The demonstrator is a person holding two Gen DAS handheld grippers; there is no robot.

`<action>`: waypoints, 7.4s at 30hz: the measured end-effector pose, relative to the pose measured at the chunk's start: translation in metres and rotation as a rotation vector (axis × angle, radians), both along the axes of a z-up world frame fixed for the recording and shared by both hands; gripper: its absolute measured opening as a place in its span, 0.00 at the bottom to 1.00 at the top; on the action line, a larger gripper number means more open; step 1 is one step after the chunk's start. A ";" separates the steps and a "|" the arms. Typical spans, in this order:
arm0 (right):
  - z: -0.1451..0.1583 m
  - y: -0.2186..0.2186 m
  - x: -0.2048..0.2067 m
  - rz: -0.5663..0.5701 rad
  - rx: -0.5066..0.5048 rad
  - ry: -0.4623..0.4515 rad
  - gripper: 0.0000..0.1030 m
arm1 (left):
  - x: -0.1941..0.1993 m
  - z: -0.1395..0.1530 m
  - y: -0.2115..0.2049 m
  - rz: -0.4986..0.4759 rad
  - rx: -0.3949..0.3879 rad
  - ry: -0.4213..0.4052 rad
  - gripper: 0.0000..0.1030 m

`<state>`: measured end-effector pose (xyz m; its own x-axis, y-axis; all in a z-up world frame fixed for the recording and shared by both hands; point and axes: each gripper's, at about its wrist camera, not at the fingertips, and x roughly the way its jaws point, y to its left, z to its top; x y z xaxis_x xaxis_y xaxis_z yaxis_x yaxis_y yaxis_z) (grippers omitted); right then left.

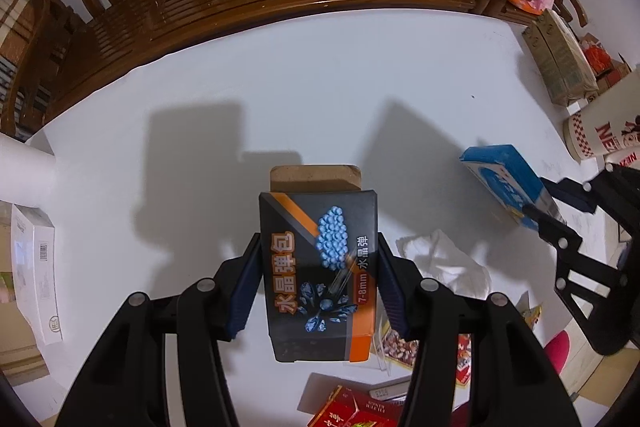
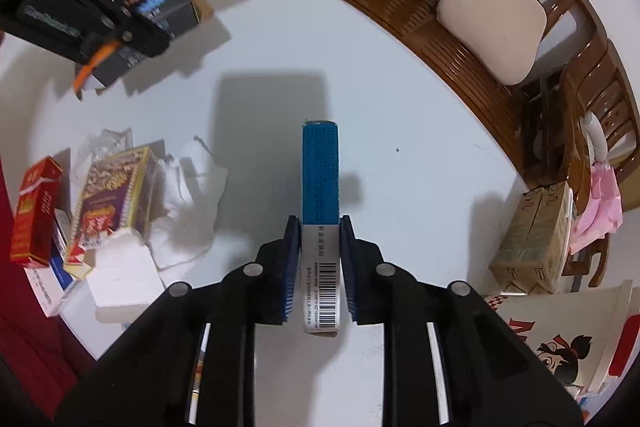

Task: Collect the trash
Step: 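Close the left gripper on the black box while the right gripper grasps the blue box, then carry both held boxes down over the white plastic bag under the table, then open both grippers to drop the boxes into the white bag, then raise both tools back over the table toward the remaining items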

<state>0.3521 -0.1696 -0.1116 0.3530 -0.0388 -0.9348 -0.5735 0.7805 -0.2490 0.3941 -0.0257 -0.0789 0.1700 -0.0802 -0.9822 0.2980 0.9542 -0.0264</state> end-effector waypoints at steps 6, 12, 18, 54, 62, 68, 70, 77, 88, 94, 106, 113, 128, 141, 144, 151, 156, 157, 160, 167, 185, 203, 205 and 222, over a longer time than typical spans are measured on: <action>0.005 0.007 -0.006 0.005 0.003 -0.015 0.19 | -0.006 0.005 -0.003 -0.008 0.005 -0.007 0.51; 0.035 0.002 -0.017 -0.011 -0.008 -0.070 0.19 | -0.015 0.025 0.001 -0.001 -0.005 -0.033 0.51; 0.081 0.004 -0.046 -0.030 0.017 -0.146 0.19 | -0.050 0.052 0.004 -0.019 0.004 -0.072 0.51; 0.136 0.044 -0.281 0.006 0.113 -0.228 0.19 | -0.282 0.074 0.020 -0.163 -0.038 -0.149 0.51; 0.119 0.053 -0.309 0.021 0.128 -0.196 0.19 | -0.305 0.051 0.017 -0.184 -0.045 -0.131 0.51; 0.102 0.062 -0.326 0.038 0.131 -0.171 0.19 | -0.314 0.035 0.018 -0.191 -0.058 -0.118 0.51; 0.096 0.061 -0.326 0.039 0.129 -0.165 0.19 | -0.318 0.027 0.017 -0.194 -0.058 -0.108 0.51; 0.071 0.061 -0.335 0.029 0.141 -0.130 0.19 | -0.327 -0.001 0.010 -0.207 -0.063 -0.077 0.51; 0.023 0.059 -0.346 0.004 0.143 -0.073 0.19 | -0.343 -0.057 -0.002 -0.249 -0.056 -0.006 0.51; -0.004 0.052 -0.343 -0.024 0.150 -0.050 0.19 | -0.344 -0.091 -0.008 -0.255 -0.062 0.039 0.51; -0.074 0.038 -0.335 -0.095 0.183 0.049 0.19 | -0.337 -0.156 -0.018 -0.248 -0.069 0.142 0.51; -0.111 0.033 -0.327 -0.125 0.194 0.100 0.19 | -0.328 -0.195 -0.025 -0.223 -0.054 0.196 0.51; -0.189 0.034 -0.295 -0.178 0.197 0.214 0.20 | -0.306 -0.280 -0.039 -0.196 -0.016 0.329 0.51; -0.248 0.028 -0.279 -0.267 0.203 0.300 0.20 | -0.285 -0.340 -0.034 -0.142 -0.026 0.439 0.51; -0.258 0.027 -0.278 -0.283 0.200 0.311 0.20 | -0.280 -0.351 -0.034 -0.127 -0.030 0.456 0.51; -0.280 0.022 -0.272 -0.325 0.211 0.354 0.20 | -0.279 -0.365 -0.036 -0.116 0.015 0.463 0.51; -0.286 0.022 -0.269 -0.337 0.229 0.371 0.23 | -0.276 -0.362 -0.035 -0.111 0.019 0.447 0.62; -0.287 0.022 -0.269 -0.337 0.230 0.372 0.29 | -0.275 -0.361 -0.034 -0.114 0.019 0.442 0.63; -0.286 0.021 -0.268 -0.338 0.221 0.357 0.40 | -0.273 -0.359 -0.034 -0.113 0.039 0.432 0.65; -0.283 0.023 -0.269 -0.334 0.212 0.348 0.43 | -0.270 -0.356 -0.032 -0.113 0.050 0.431 0.67; -0.119 0.014 -0.311 -0.072 0.277 0.223 0.86 | -0.341 -0.189 -0.003 -0.295 0.022 0.213 0.85; 0.183 -0.037 -0.278 0.253 0.372 -0.141 0.94 | -0.291 0.155 0.029 -0.723 0.044 -0.300 0.92; 0.192 -0.036 -0.273 0.277 0.335 -0.154 0.94 | -0.289 0.163 0.025 -0.765 0.054 -0.301 0.92; 0.185 -0.033 -0.209 0.336 0.276 -0.063 0.94 | -0.242 0.114 -0.004 -1.032 0.073 -0.135 0.92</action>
